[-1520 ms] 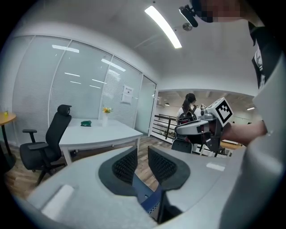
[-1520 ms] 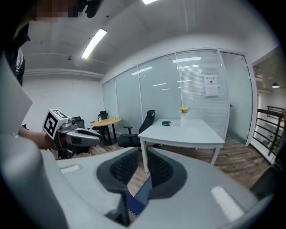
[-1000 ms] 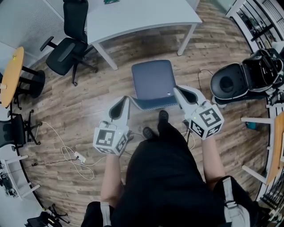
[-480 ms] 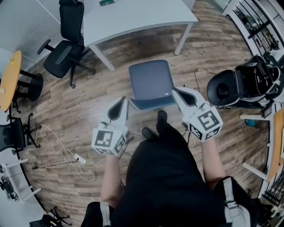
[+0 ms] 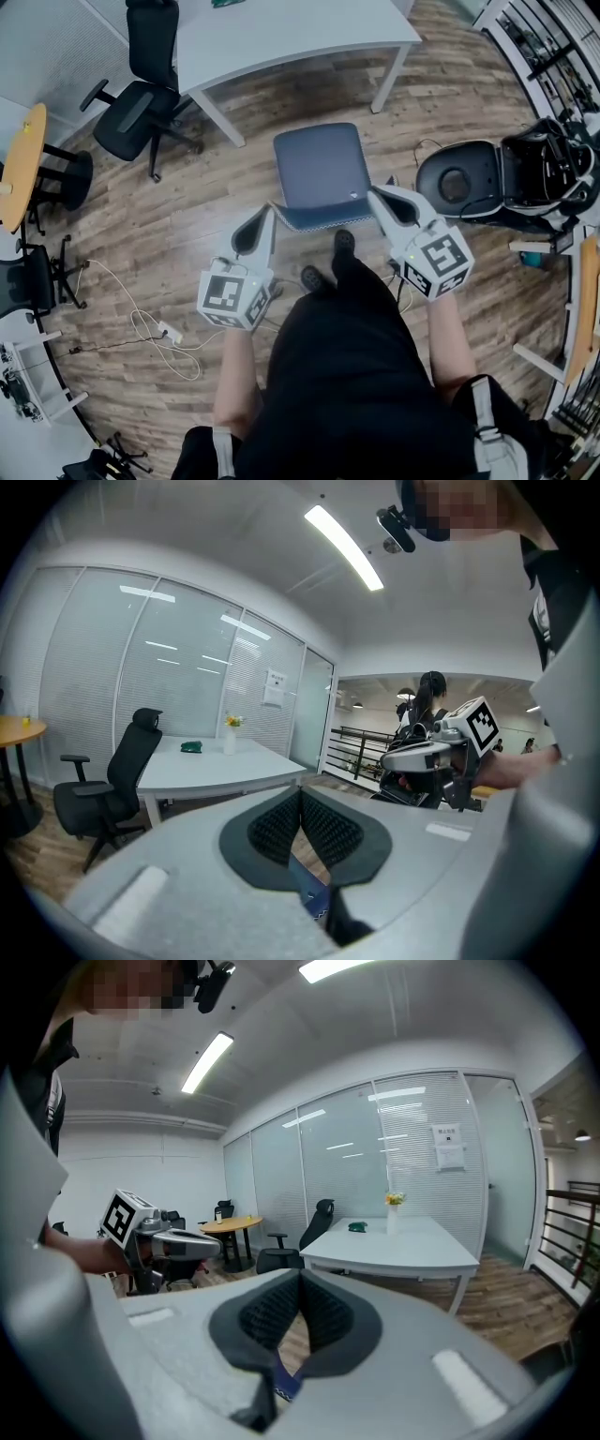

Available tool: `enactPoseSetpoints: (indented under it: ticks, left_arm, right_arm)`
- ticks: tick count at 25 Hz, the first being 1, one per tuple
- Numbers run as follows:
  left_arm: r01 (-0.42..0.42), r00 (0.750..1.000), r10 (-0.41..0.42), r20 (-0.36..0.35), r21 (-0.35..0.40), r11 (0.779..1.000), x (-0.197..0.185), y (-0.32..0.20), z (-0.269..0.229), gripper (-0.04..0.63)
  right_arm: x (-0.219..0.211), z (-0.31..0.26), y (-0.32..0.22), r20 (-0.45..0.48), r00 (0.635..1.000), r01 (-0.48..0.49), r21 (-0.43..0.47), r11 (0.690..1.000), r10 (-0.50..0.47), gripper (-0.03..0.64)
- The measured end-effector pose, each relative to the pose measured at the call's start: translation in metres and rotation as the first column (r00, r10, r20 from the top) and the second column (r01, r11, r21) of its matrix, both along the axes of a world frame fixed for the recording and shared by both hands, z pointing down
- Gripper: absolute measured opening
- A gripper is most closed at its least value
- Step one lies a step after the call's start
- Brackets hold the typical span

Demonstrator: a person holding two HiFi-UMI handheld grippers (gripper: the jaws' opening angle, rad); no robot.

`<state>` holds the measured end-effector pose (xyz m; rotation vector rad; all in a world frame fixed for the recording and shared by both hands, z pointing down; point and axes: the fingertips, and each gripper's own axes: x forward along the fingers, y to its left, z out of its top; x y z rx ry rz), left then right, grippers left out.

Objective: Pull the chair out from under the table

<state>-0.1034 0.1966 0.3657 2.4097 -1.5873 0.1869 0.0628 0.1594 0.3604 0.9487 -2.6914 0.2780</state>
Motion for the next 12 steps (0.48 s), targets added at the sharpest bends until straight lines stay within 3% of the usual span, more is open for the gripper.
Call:
enactPoseSetpoints:
  ticks: [12]
  left_arm:
    - [-0.001, 1.0, 0.001, 0.002, -0.001, 1.0, -0.0027, -0.0004, 0.002, 0.01]
  right_arm:
    - [-0.0001, 0.0016, 0.0006, -0.02, 1.0, -0.002, 0.012, 1.0, 0.003, 0.003]
